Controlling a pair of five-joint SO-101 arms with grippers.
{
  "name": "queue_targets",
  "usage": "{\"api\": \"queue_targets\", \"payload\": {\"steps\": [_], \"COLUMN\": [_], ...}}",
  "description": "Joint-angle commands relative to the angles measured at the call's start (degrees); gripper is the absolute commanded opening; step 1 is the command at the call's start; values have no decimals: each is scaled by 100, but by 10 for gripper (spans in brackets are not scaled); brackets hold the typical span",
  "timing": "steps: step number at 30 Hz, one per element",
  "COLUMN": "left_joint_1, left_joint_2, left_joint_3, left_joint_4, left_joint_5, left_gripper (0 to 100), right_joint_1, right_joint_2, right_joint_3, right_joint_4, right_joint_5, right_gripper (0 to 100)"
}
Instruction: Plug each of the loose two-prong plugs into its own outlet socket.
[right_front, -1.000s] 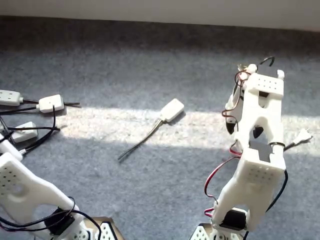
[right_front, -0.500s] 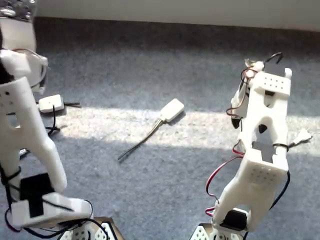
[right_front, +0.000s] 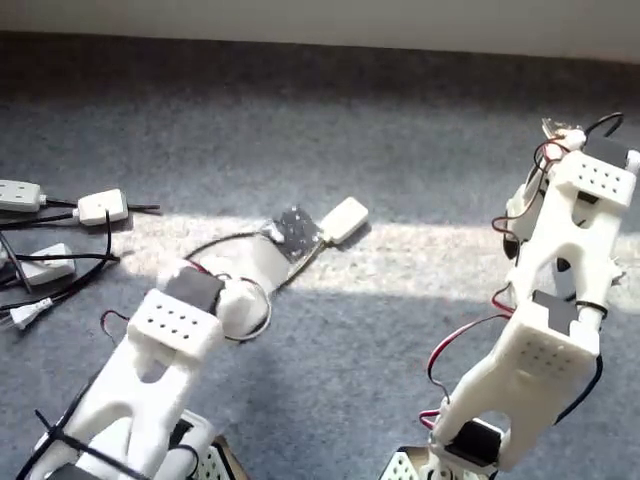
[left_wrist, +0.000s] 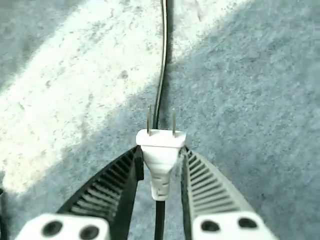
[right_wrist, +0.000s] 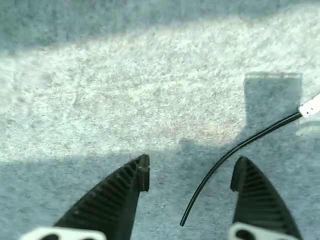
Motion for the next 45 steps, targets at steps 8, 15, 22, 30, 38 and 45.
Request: {"api": "queue_targets", "payload": {"steps": [8,15,22,30,38,45], "left_joint_1": [637,602,637,637,646,989], "left_joint_2": [347,734,945,945,910,901], "left_joint_3": [1684,1727,1701,1701,1631,857], "left_joint_4": [-1547,-1565,-1934,-2066,-2048,-1090], "left_joint_5": [-62,-62,-44,0,527,545], "left_gripper": [139,200,200,200,200,199], "right_joint_1": [242,233,242,233,207,198], "right_joint_2": [-382,-365,-365,-374,-374,-374], "right_joint_3": [-277,-259,-251,-251,-251,-251], "right_joint_4": [215,215,215,215,215,215], "right_joint_5": [571,563,580,589,589,571], "right_gripper": [267,267,267,267,267,267]}}
